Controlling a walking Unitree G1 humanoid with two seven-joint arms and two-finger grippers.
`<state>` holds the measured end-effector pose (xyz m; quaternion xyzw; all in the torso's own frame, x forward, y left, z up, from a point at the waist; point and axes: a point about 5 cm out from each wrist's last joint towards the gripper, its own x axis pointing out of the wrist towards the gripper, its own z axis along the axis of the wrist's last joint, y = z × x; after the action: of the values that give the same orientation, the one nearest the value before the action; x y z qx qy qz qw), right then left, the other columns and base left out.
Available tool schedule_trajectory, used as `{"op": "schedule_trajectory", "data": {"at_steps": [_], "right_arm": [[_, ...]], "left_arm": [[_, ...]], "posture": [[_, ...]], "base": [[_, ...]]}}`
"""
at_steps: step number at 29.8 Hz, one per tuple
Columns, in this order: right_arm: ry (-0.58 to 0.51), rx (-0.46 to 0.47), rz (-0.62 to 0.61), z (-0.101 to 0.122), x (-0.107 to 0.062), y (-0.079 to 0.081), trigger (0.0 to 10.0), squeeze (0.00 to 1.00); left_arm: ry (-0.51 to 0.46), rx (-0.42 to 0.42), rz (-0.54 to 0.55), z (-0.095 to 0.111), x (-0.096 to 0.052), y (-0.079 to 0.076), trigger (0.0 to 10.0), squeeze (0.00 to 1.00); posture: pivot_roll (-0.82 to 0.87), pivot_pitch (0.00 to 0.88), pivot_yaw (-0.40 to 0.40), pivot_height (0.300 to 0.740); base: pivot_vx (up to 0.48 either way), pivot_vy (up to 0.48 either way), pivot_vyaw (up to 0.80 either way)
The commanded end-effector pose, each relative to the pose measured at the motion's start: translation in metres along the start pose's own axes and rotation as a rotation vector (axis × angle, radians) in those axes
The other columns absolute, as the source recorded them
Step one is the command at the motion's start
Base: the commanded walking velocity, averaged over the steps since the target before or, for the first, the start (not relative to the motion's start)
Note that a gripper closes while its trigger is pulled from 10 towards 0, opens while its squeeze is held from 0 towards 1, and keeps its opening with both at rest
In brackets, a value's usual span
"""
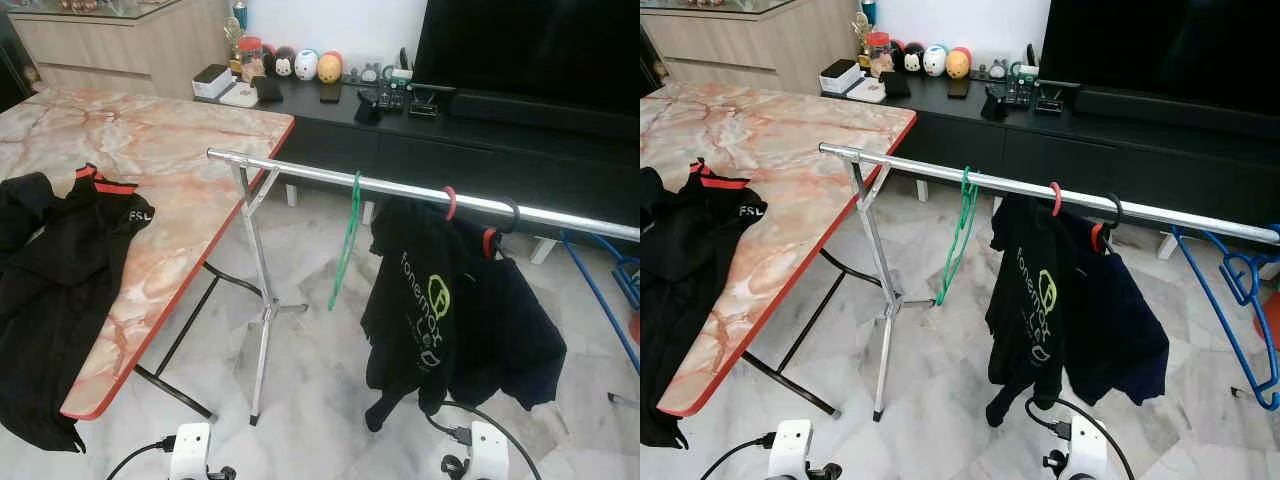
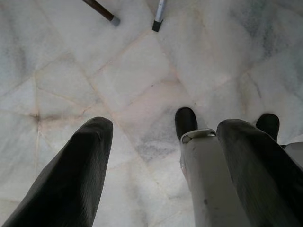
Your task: Hang hanger
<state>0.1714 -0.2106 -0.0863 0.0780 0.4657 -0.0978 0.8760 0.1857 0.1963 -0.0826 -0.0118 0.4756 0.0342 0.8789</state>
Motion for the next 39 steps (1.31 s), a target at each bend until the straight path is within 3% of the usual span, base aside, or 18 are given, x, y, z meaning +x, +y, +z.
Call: {"op": "schedule_trajectory", "data": {"at_steps": [1,15,17,18,21,23,27,39], "right_arm": [[-0.023,0.022,0.004,0.006,0.001,0.003,10.0,0.0],[-0.203,-0.001,0.059,0.049,0.004,0.019,10.0,0.0],[-0.27,0.023,0.084,0.062,0.003,0.022,10.0,0.0],[-0.353,0.036,0.114,0.08,0.001,0.027,10.0,0.0],[-0.431,0.045,0.135,0.096,-0.002,0.031,10.0,0.0],[-0.549,0.055,0.16,0.123,-0.007,0.037,10.0,0.0],[-0.634,0.03,0.197,0.146,-0.013,0.047,10.0,0.0],[-0.681,0.035,0.243,0.161,-0.017,0.061,10.0,0.0]], "left_arm": [[0.006,-0.005,0.009,-0.003,-0.001,0.005,10.0,0.0],[-0.016,-0.014,0.011,0.004,0.0,0.003,10.0,0.0],[-0.018,-0.016,0.013,0.004,0.0,0.003,10.0,0.0],[-0.02,-0.016,0.014,0.005,0.0,0.004,10.0,0.0],[-0.022,-0.014,0.015,0.005,0.0,0.004,10.0,0.0],[-0.026,-0.013,0.014,0.006,0.0,0.004,10.0,0.0],[-0.037,-0.016,0.014,0.009,0.0,0.004,10.0,0.0],[-0.101,-0.052,0.029,0.021,0.001,0.006,10.0,0.0]], "posture": [[-0.06,0.0,0.031,0.74],[-0.06,0.0,0.033,0.74],[-0.06,0.0,0.034,0.74],[-0.06,0.0,0.034,0.74],[-0.06,0.0,0.036,0.74],[-0.06,0.0,0.037,0.74],[-0.06,0.0,0.037,0.74],[-0.05,0.0,0.037,0.74]], "base": [[0.0,0.0,0.0],[0.0,0.0,0.0],[0.0,0.0,0.0],[0.0,0.0,0.0],[0.0,0.0,0.0],[0.0,0.0,0.0],[0.0,0.0,0.0],[0.04,0.0,0.0]]}}
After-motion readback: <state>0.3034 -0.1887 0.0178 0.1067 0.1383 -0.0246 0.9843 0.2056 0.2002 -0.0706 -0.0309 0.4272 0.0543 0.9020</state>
